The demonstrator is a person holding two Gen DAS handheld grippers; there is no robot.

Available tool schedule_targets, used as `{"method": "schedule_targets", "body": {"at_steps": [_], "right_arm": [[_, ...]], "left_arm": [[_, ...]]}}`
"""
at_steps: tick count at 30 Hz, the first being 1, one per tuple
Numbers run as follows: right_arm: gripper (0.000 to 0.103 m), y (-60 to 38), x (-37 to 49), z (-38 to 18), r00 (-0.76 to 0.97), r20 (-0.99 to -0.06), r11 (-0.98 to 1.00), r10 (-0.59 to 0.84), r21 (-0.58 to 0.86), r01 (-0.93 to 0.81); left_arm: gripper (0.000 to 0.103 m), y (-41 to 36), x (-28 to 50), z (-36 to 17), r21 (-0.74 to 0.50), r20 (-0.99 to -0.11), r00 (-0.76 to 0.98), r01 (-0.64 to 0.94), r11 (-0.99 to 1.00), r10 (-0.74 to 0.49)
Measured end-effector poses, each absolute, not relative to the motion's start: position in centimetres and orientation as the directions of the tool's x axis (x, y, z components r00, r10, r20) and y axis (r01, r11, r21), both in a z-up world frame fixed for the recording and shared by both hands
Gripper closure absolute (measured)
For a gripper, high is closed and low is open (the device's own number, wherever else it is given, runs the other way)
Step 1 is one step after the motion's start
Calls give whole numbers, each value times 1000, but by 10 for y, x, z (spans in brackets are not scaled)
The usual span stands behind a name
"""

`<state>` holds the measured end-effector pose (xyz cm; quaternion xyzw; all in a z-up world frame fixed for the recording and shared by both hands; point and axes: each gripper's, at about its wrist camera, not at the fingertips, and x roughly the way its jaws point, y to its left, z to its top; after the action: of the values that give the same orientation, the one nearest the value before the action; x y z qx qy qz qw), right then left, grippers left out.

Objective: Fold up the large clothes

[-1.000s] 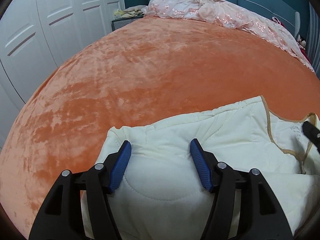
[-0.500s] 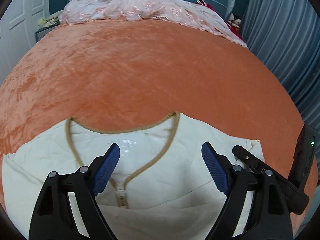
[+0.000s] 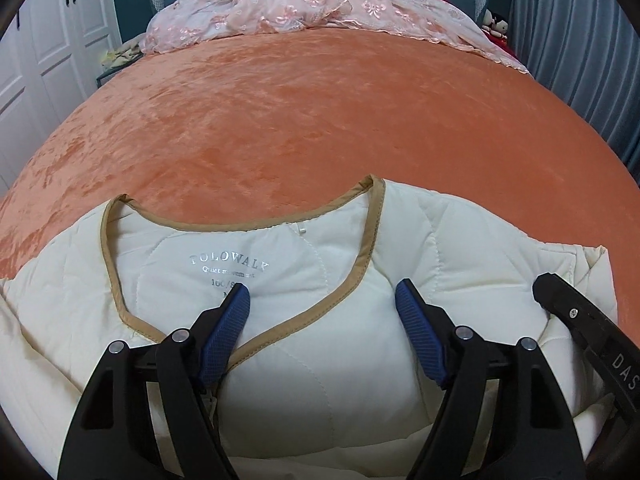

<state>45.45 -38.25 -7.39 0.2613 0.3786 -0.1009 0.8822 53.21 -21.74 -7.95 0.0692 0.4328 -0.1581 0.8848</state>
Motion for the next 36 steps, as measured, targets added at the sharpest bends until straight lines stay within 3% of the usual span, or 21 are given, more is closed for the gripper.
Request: {"method": "schedule_targets", "body": {"at_steps": [9,14,15,16,19,21,23,30,36], "right_arm": [[102,-377,464,-79,679,-732,862,-46,315,398],[102,-388,453,-72,712,-701,830,-35,377,412],[99,-392,440,-61,730,-677,814,-89,373,446],[87,-394,424,-46,750,-645,796,-146,373,476],[80,-399,359,-2,822,-552,804,-138,422,418],[67,-399,311,13,814,-571,837,-106,391,383],[48,-397,252,19,783,-615,864,-90,342,368],[42,-390,84,-10,564,-824,840,54,343,421],[41,-369,12,-47,550,-808,700,212,518,491]], "left_arm": [[28,-215,537,-82,-21,-775,591,331,943,-224],[29,-195,534,-62,-51,-759,620,248,967,-199],[31,-179,528,-49,-71,-739,650,187,980,-178],[30,-160,519,-35,-122,-713,673,156,980,-196],[22,-99,485,5,-201,-671,697,159,967,-254],[19,-56,456,22,-166,-676,699,166,972,-235],[17,-9,423,26,-145,-713,663,179,973,-228],[13,141,297,0,-160,-849,502,51,986,-164],[13,202,224,-40,-351,-877,389,-117,929,-283]]}}
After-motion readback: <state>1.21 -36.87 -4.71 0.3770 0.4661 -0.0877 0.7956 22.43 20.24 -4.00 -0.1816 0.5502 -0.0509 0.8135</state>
